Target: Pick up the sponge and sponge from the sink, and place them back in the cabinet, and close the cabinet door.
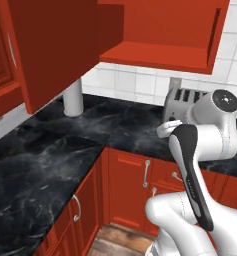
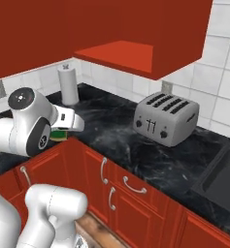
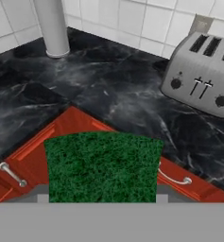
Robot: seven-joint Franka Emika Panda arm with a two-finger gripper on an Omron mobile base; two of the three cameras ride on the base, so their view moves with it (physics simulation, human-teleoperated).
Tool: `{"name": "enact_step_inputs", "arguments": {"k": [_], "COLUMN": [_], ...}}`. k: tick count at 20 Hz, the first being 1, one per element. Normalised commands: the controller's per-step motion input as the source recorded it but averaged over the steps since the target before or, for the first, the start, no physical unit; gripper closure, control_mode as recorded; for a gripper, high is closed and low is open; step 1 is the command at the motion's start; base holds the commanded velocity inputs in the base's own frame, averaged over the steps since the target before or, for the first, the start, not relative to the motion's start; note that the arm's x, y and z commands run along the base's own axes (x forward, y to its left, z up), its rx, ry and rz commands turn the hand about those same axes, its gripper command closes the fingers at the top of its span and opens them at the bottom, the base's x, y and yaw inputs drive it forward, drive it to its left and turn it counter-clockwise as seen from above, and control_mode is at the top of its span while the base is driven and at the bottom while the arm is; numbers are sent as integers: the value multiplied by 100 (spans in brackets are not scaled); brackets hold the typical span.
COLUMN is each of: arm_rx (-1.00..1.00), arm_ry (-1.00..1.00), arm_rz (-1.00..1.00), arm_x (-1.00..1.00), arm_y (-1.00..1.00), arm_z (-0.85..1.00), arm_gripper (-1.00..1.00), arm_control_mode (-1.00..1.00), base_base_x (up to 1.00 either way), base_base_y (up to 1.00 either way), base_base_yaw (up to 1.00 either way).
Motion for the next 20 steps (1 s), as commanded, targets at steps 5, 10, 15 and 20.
{"name": "enact_step_inputs", "arguments": {"k": [5, 10, 15, 20], "arm_rx": [0, 0, 0, 0], "arm_ry": [0, 0, 0, 0], "arm_rz": [0, 0, 0, 0], "arm_x": [0, 0, 0, 0], "arm_y": [0, 0, 0, 0], "arm_z": [0, 0, 0, 0], "arm_gripper": [100, 100, 100, 100], "arm_control_mode": [100, 100, 100, 100], "base_base_x": [53, 50, 51, 26], "base_base_y": [17, 26, 28, 27], "base_base_yaw": [-22, -17, -11, -7]}}
